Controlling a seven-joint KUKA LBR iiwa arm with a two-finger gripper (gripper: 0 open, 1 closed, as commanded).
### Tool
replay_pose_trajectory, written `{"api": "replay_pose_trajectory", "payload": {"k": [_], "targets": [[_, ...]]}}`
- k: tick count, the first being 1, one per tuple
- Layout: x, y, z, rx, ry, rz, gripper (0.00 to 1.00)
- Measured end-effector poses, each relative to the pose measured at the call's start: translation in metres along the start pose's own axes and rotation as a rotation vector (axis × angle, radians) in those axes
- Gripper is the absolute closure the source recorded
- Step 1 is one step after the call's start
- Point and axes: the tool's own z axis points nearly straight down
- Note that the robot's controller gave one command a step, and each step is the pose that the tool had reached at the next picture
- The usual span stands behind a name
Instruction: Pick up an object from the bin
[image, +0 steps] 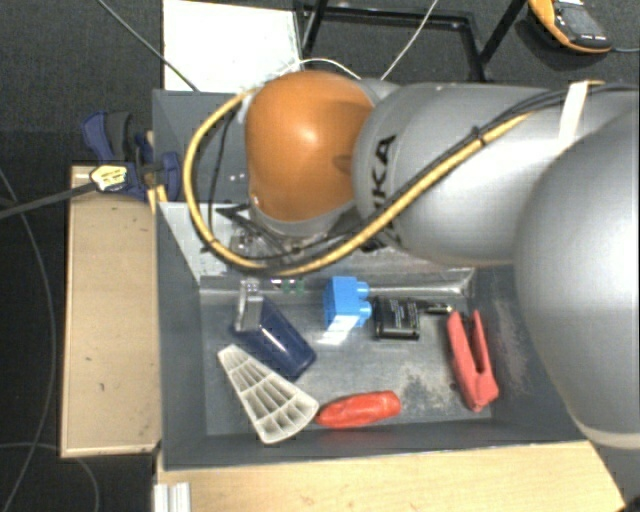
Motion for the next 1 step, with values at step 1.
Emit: {"api": "replay_pose_trajectory", "payload": {"k": [1], "targets": [[-0.0021,-0.0016,-0.0053,-0.002,-0.008,0.007,0.00]]}}
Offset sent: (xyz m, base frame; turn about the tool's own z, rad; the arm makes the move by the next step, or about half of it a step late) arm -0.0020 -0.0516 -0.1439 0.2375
